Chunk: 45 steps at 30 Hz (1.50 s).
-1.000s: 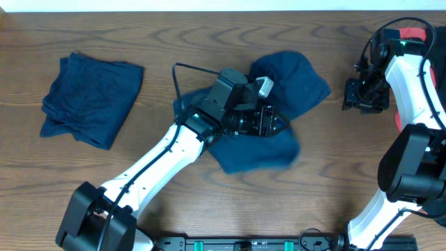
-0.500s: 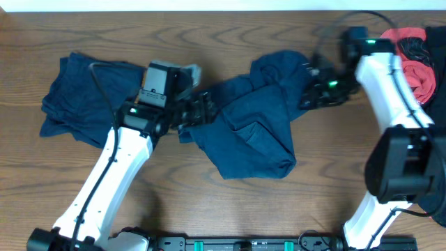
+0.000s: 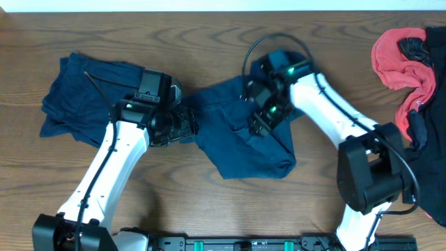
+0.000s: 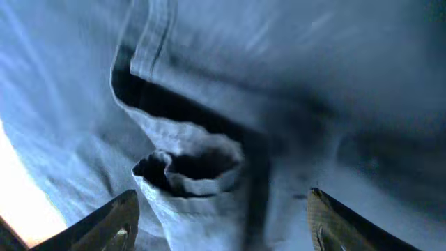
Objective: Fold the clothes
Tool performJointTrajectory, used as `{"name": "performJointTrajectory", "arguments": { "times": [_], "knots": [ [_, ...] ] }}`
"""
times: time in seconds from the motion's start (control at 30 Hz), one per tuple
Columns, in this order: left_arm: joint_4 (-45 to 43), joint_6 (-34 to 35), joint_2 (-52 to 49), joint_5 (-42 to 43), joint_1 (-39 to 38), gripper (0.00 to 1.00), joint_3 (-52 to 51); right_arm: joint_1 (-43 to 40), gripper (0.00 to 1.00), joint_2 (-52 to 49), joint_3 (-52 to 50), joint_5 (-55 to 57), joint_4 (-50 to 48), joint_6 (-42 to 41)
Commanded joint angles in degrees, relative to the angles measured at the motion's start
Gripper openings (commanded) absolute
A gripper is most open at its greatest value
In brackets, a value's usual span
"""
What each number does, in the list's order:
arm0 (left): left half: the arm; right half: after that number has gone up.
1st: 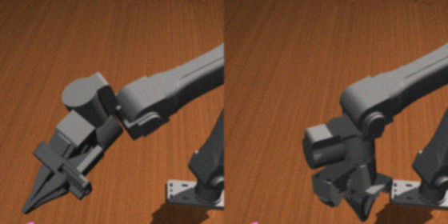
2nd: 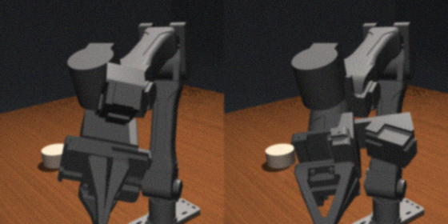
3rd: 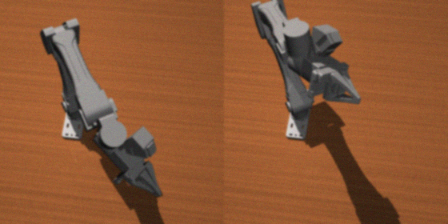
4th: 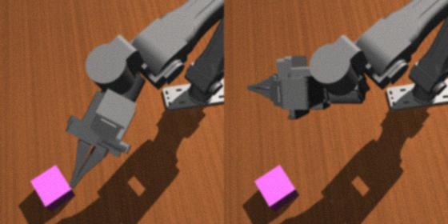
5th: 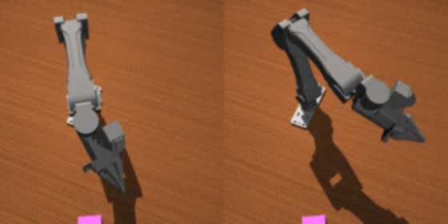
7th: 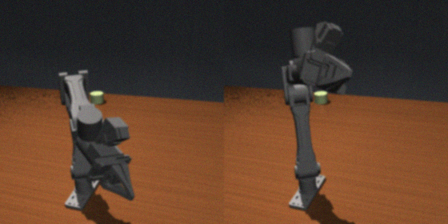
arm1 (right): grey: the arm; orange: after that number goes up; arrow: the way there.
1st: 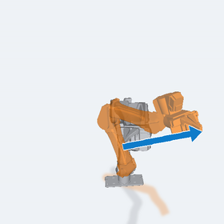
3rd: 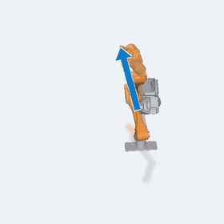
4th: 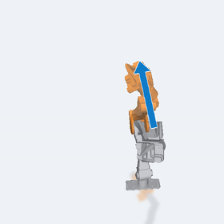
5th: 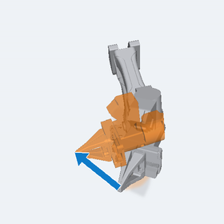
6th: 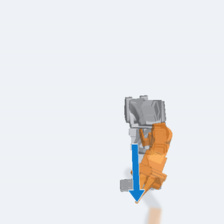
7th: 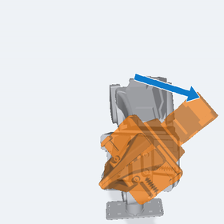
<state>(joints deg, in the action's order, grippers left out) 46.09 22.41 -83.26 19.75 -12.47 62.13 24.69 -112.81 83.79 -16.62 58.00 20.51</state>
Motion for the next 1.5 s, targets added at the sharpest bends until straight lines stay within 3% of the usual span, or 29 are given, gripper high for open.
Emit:
{"name": "performJointTrajectory", "arguments": {
  "times": [0.0,0.07,0.1,0.13,0.17,0.23,0.4,0.53,0.73,0.83,1.2,1.3,1.4,1.47],
  "knots": [
    [0.2,-0.5,-0.4,-1.0,0.2,0.59,-0.2,2.1,0.74,0.9,-2.3,2.0,-0.8,0.1],
    [0.1,-0.5,-0.4,-1.0,0.2,0.59,-0.2,3.0,0.64,0.9,-3.1,2.3,-1.4,0.1],
    [0.0,-0.5,-0.4,-1.0,0.2,0.59,-0.2,3.5,0.52,0.9,-3.7,2.3,-2.0,-0.1],
    [0.0,-0.5,-0.4,-1.0,0.2,0.60,-0.2,3.6,0.34,0.9,-4.0,2.8,-2.2,-0.4],
    [0.0,-0.5,-0.4,-1.0,0.2,0.59,-0.2,3.8,0.03,0.9,-4.0,4.2,-2.3,-1.4],
    [0.2,-0.5,-0.4,-1.0,0.2,0.59,-0.2,3.7,0.01,1.0,-4.0,10.4,-2.5,-6.4],
    [0.2,-0.5,-0.4,-1.0,0.2,0.60,-0.2,-0.2,0.01,4.4,0.2,36.6,1.4,-29.0],
    [1.2,-0.1,-0.4,0.3,0.2,0.60,-0.2,-7.3,0.01,11.8,6.0,37.8,3.2,-35.5],
    [1.8,1.2,-0.4,3.8,0.1,0.61,-0.2,-16.5,0.01,21.3,11.0,29.4,1.4,-35.5],
    [1.9,3.4,-0.7,3.8,0.0,0.66,-0.2,-19.3,0.01,24.1,11.0,28.6,2.8,-35.5],
    [-5.6,5.4,-7.4,3.3,-7.3,0.67,-1.1,-21.7,0.01,22.3,7.8,30.3,9.5,-35.5],
    [-7.6,7.8,-11.2,-0.6,-8.0,0.66,-1.3,-21.8,0.01,22.3,7.8,31.1,10.1,-35.5],
    [-9.4,8.5,-14.9,-2.7,-8.0,0.60,-1.3,-21.9,0.01,22.3,7.8,31.8,10.5,-35.4],
    [-10.9,8.5,-17.1,-2.5,-8.0,0.43,-1.3,-22.3,0.01,22.3,7.8,31.8,10.7,-35.4]
  ]
}}
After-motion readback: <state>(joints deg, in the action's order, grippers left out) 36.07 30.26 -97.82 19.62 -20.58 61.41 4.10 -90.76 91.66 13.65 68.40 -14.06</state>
